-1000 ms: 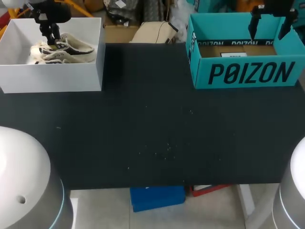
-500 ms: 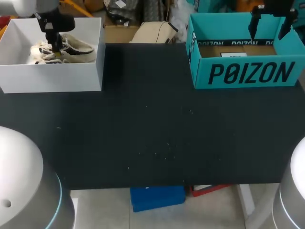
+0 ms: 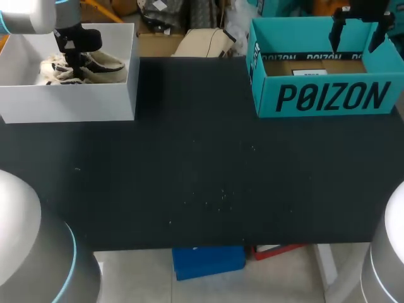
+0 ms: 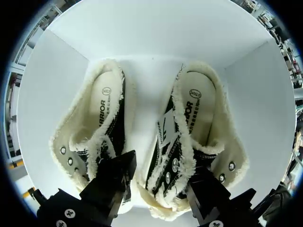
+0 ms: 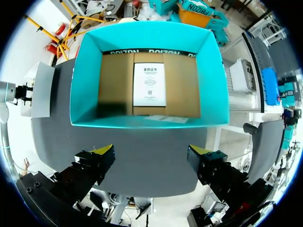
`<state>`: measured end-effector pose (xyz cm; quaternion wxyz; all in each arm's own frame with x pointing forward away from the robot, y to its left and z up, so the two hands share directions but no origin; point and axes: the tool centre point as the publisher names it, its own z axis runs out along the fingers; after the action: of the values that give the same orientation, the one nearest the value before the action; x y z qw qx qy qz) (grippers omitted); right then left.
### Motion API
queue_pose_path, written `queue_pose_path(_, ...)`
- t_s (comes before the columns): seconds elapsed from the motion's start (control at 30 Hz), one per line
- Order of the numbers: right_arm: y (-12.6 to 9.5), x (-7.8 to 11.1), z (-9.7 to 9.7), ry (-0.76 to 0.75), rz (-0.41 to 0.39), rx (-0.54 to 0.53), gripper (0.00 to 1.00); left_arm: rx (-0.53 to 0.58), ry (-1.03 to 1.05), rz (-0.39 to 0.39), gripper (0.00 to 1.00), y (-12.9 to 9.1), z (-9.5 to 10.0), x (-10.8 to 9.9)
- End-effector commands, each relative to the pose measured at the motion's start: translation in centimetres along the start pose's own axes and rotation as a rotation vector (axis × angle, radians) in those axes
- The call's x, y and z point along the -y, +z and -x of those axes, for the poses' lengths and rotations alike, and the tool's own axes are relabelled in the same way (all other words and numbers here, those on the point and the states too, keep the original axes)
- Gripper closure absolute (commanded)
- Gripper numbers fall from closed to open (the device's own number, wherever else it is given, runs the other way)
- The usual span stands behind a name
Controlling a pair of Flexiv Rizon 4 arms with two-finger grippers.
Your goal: Take the shoe out of the shoebox, open the shoe tongue, remove and reinsert the insole, then place the shoe into the shoebox
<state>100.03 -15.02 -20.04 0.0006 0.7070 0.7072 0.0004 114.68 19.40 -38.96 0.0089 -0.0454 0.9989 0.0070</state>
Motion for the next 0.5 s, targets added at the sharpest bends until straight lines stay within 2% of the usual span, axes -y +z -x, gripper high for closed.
queue_pose_path(0.03,0.0,0.0,0.0,0.0,-0.001,0.0,0.0,-0.02,-0.002,-0.001,0.53,2.1,0.5,0.4)
queue_pose_path(0.07,0.0,0.0,0.0,0.0,-0.001,0.0,0.0,-0.021,-0.003,-0.001,0.53,2.3,0.5,0.4)
queue_pose_path(0.17,0.0,0.0,0.0,0.0,-0.001,0.0,0.0,-0.025,-0.004,0.0,0.65,2.8,0.2,0.6)
queue_pose_path(0.2,0.0,0.0,0.0,0.0,-0.001,0.0,0.0,-0.027,-0.005,0.001,0.75,2.9,0.2,0.6)
queue_pose_path(0.23,0.0,0.0,0.0,0.0,-0.001,0.0,0.0,-0.029,-0.006,0.002,0.93,2.9,0.1,0.6)
queue_pose_path(0.27,0.0,0.0,0.0,0.0,-0.001,0.0,0.0,-0.03,-0.007,0.002,1.0,2.9,0.0,0.6)
queue_pose_path(0.5,0.0,0.0,0.0,0.0,-0.001,0.0,0.0,-0.019,0.004,0.003,1.0,1.5,-0.7,0.5)
